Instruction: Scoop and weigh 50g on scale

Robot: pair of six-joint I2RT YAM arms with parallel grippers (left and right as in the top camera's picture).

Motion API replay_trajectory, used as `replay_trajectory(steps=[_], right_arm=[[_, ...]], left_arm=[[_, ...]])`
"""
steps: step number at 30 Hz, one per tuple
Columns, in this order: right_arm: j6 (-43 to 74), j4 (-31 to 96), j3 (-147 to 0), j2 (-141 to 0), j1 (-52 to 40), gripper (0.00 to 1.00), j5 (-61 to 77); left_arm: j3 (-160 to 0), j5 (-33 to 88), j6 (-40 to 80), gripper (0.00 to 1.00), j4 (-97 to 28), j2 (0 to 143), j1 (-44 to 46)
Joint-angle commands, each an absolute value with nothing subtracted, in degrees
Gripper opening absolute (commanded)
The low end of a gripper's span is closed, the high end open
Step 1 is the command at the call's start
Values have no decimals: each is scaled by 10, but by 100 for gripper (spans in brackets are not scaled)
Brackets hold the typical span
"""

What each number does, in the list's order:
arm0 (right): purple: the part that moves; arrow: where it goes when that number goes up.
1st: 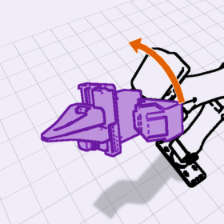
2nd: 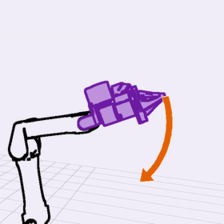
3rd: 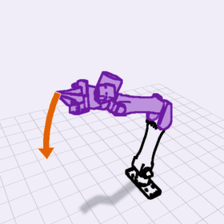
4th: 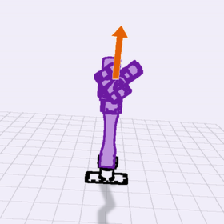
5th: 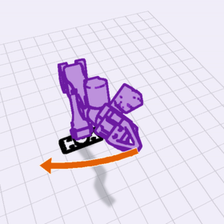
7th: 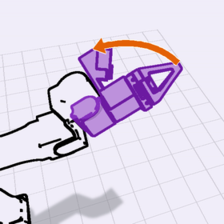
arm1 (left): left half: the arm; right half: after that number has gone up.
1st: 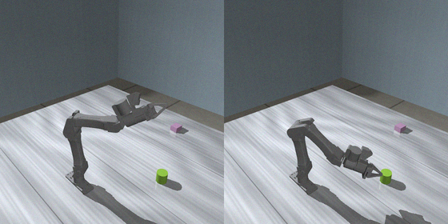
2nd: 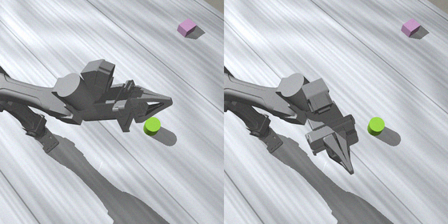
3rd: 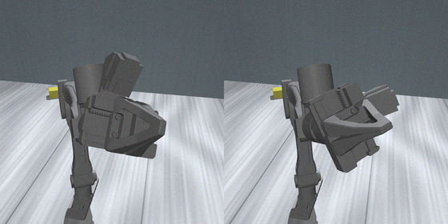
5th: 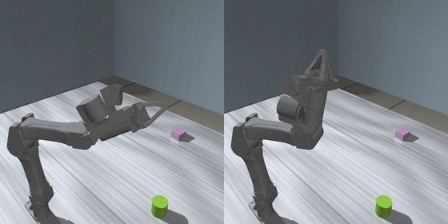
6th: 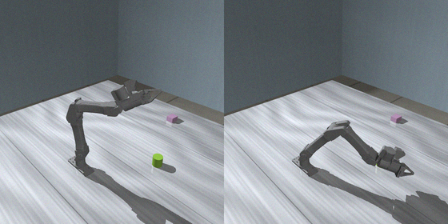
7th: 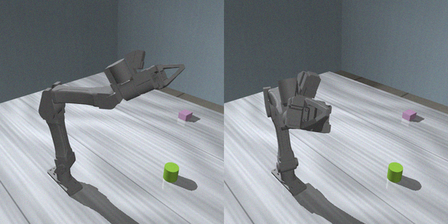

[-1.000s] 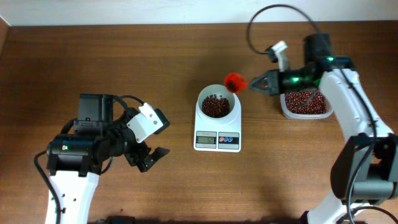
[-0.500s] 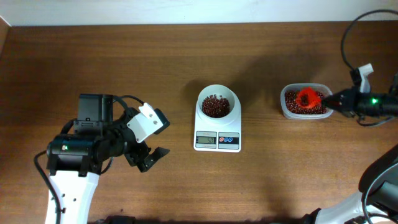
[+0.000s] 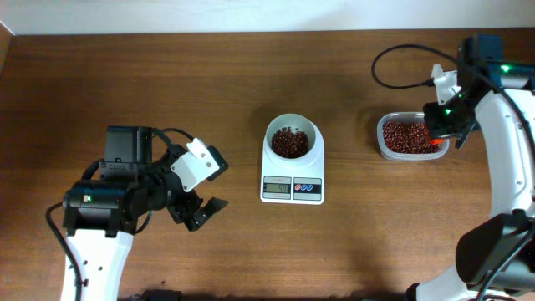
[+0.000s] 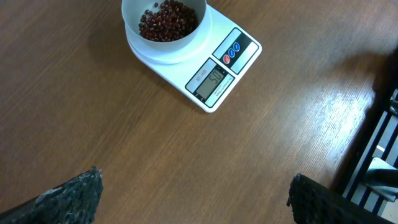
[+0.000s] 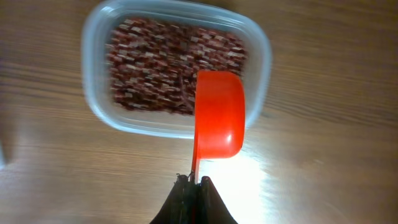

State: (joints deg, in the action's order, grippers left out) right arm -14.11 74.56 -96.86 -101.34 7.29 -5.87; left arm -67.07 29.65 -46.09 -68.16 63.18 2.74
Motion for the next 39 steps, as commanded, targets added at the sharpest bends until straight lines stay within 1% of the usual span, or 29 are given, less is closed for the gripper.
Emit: replay_trajectory(steps=[1,4,7,9,12,13,14,16,18,22,25,28,31,32,36,39], right_arm=[[-102,743,-978,-1004,68,4,-142],[-80,726,-978,-1000,68,4,-121],[-80,727,-978,-967,76,4,3],[-80,733,-978,-920,109,4,114],[-80,779,-978,-849,197,4,265],[-81,798,-977,-839,216,4,287],[-84,849,-969,-821,255,4,320],[-98,889,-934,-803,279,4,345],[-103,880,-852,-778,282,4,389],[-104,803,-632,-726,282,4,476],[-85,724,-514,-715,291,4,509],[-62,616,-412,-715,327,4,509],[-51,493,-332,-715,392,4,518],[-51,434,-294,-715,441,4,521],[-51,346,-225,-716,540,4,519],[-51,315,-196,-716,564,5,519]], left_arm=[[-675,306,-468,99,-682,630,25],[-675,306,-468,99,-682,630,25],[-675,306,-468,99,-682,630,25],[-675,306,-468,99,-682,630,25],[-675,306,-468,99,-682,630,25],[-675,306,-468,99,-682,630,25],[-675,306,-468,99,-682,630,25],[-675,306,-468,99,-682,630,25],[-675,306,-468,99,-682,630,25],[-675,306,-468,99,-682,630,25],[-675,306,-468,99,-682,630,25],[-675,306,-468,99,-682,630,25],[-675,306,-468,99,-682,630,25],[-675,306,-468,99,-682,630,25],[-675,306,-468,99,-682,630,25],[-675,306,-468,99,-682,630,25]])
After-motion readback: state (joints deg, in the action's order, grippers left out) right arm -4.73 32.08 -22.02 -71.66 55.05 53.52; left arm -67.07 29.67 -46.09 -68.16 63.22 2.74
